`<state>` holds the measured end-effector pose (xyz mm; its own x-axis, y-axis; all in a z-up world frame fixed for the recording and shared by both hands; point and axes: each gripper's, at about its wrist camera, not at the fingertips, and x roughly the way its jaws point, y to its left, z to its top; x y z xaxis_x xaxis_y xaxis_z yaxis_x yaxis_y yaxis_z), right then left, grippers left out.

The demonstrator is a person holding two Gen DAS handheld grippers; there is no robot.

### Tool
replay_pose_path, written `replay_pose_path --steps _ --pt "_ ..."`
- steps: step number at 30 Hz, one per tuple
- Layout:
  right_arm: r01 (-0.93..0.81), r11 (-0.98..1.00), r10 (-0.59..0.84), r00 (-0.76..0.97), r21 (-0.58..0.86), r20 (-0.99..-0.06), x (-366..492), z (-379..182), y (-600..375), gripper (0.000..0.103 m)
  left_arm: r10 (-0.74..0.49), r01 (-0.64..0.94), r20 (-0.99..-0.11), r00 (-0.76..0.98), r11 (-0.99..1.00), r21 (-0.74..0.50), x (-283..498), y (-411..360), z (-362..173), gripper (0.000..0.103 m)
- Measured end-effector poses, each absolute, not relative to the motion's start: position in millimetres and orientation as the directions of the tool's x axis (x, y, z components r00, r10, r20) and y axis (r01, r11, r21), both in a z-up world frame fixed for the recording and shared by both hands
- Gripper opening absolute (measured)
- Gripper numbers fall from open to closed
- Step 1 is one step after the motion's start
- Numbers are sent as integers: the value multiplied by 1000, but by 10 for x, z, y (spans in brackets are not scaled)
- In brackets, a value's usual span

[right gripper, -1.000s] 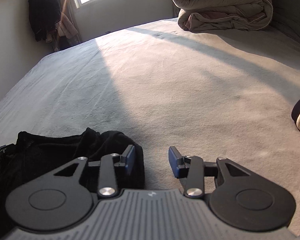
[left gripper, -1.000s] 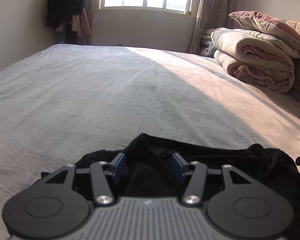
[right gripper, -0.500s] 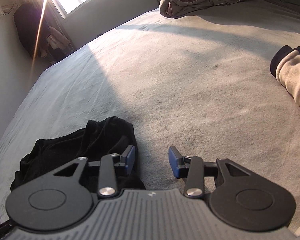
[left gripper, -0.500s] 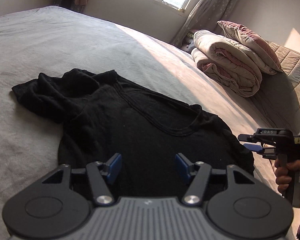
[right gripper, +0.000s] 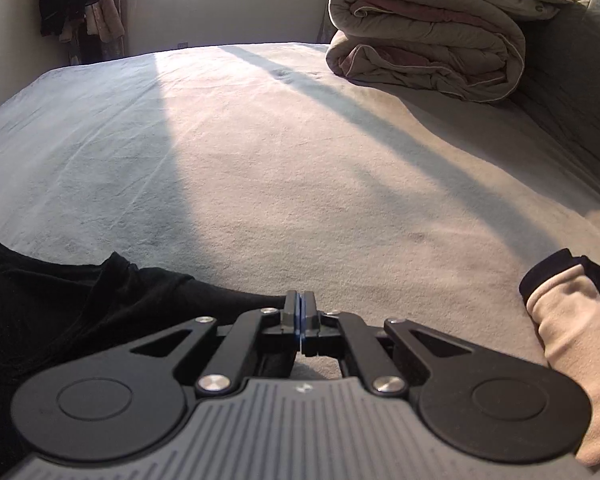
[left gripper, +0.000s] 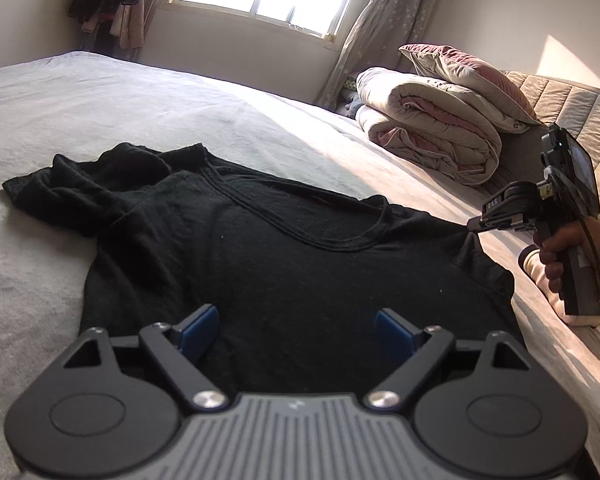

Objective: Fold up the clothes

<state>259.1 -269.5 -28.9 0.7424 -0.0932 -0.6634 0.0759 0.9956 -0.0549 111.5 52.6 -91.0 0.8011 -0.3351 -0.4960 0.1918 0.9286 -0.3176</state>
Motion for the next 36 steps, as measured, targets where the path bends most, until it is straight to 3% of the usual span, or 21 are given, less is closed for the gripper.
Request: replay_pose_path --steps 4,7,13,20,26,36 --pt "62 994 -104 739 -86 -665 2712 -261 -2631 0 -340 197 -497 799 928 -317 1116 524 -916 90" --pt "41 998 -2 706 38 -708 2698 -276 -2682 1 -342 198 -496 799 926 -320 1108 527 -919 90" --pt "115 981 35 679 154 -733 2433 -254 -3025 33 -356 200 -486 798 918 -344 1105 562 -923 91" --pt "267 801 263 648 537 -714 1817 -434 -3507 46 -367 200 -479 798 910 -363 1106 588 -927 91" --pt "427 502 382 670 752 -636 1457 -707 -3632 46 -383 201 -466 797 897 -395 1095 637 -937 91" --pt "455 174 402 777 873 -484 1669 -1011 -3511 46 -388 201 -461 798 892 -404 1089 648 -940 91"
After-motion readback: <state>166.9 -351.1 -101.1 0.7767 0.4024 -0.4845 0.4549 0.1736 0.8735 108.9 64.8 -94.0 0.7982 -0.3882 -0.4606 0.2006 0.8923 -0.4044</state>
